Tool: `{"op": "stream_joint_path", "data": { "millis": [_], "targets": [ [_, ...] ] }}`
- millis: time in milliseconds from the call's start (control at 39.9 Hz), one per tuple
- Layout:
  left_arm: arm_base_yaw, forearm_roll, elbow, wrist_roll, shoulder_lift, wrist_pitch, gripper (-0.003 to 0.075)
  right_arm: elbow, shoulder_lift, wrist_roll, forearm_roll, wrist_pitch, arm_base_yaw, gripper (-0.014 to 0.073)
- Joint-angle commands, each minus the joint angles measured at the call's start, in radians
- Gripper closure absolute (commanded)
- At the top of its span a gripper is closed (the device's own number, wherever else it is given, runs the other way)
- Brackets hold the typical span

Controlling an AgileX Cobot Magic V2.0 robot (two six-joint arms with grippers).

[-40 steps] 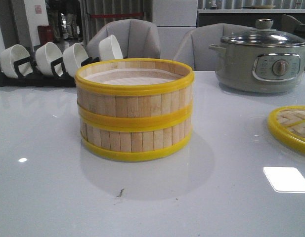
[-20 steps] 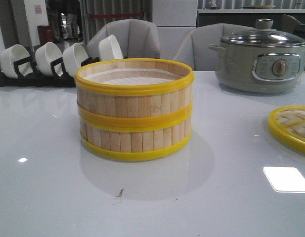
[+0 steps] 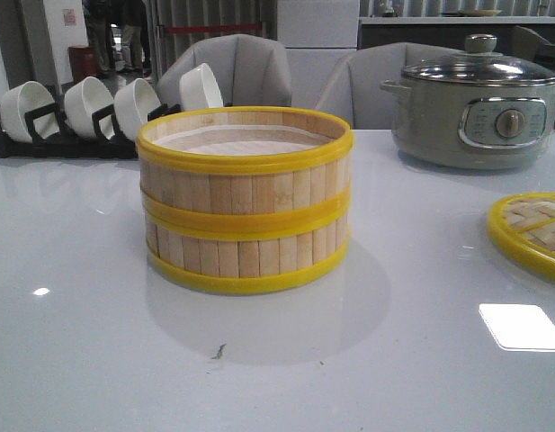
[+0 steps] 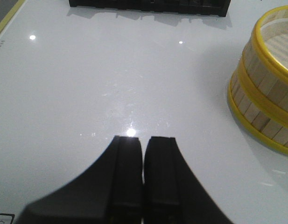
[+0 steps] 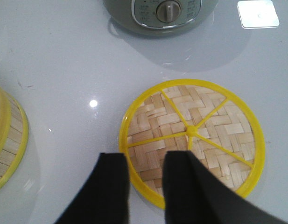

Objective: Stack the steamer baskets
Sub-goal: 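Move the right gripper over the woven bamboo lid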

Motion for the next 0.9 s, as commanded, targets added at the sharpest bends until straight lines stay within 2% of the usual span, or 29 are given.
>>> {"op": "stream_joint_path", "data": {
  "millis": [0,75,401,601,677,827,877],
  "targets": [
    [0.001,-0.005,-0.029,-0.005,-0.003,-0.079,0.0636,-0.036,-0.018,-0.006,-0.003,-0.046,0.001,0.0483],
    [0.001,-0.005,-0.029,-0.005,-0.003,-0.079,0.0636,-0.036,-0.018,-0.005,0.007,-0.032,0.001,0.0552],
    [0.001,-0.007,-0.029,-0.005,-0.003,-0.079,0.0636,-0.036,0.018,-0.006,0.038,0.162,0.001,0.0536],
    [0.001,-0.007,-0.029,-0.005,-0.003,-0.079,0.0636,-0.036,0.018,-0.039,0.038,0.197,0.001,0.0526],
    [0.001,-0.007,-0.029,-0.005,-0.003,-0.079,0.0636,-0.036,0.018,-0.043,0.038,0.2,0.001,0.047],
    [0.001,-0.007,-0.029,-0.005,-0.003,-0.079,0.0636,-0.036,0.02,-0.043,0.037,0.202,0.001,0.0264],
    [0.001,-0.007,-0.029,-0.005,-0.003,-0.079,0.0636,-0.036,0.025,-0.043,0.034,0.198,0.001,0.0225]
  ]
}}
